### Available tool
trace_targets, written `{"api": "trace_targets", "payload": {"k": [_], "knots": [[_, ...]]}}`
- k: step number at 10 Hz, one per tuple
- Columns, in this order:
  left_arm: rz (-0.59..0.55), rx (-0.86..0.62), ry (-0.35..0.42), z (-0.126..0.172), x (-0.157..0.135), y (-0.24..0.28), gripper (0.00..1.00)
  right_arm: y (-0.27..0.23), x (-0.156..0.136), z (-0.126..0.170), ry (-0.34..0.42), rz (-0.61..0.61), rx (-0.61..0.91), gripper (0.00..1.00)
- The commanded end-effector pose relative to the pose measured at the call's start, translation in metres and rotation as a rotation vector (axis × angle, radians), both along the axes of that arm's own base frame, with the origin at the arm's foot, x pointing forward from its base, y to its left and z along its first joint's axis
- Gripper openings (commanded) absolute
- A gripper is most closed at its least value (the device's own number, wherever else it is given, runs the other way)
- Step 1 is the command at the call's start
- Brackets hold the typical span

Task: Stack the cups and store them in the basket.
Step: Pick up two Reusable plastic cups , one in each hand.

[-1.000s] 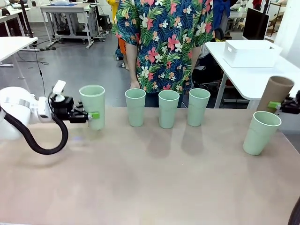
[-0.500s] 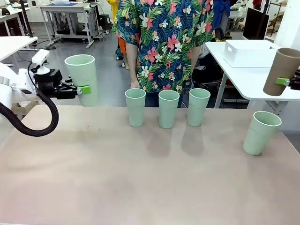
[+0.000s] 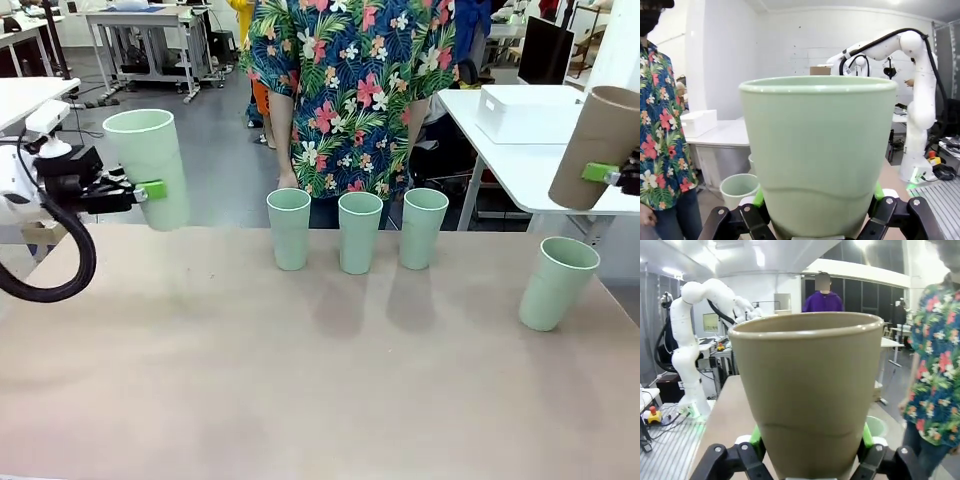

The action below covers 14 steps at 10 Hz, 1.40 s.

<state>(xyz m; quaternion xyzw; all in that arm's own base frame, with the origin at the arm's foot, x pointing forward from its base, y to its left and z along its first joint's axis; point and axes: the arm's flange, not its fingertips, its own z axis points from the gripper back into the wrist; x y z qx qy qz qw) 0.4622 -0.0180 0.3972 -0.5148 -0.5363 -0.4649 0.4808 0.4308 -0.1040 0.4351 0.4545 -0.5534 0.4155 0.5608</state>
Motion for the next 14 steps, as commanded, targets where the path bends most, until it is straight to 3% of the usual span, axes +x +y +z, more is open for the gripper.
{"api": "trace_targets", "payload": {"k": [1, 4, 6, 9, 14], "knots": [[-0.017, 0.024, 0.045, 0.004, -0.034, -0.004, 0.85, 0.034, -0.038, -0.009, 0.011, 0.019, -0.021, 0.84], [-0.053, 0.061, 0.036, -0.014, -0.064, -0.014, 0.85, 0.073, -0.063, -0.048, 0.089, 0.064, -0.076, 0.84], [-0.065, 0.061, 0.050, -0.031, -0.068, -0.017, 0.85, 0.082, -0.078, -0.068, 0.087, 0.070, -0.124, 0.84], [-0.080, 0.058, 0.062, -0.047, -0.079, -0.020, 0.85, 0.075, -0.090, -0.076, 0.083, 0.069, -0.115, 0.84], [-0.046, 0.058, 0.075, -0.048, -0.083, -0.022, 0.85, 0.075, -0.094, -0.076, 0.081, 0.064, -0.115, 0.84]]}}
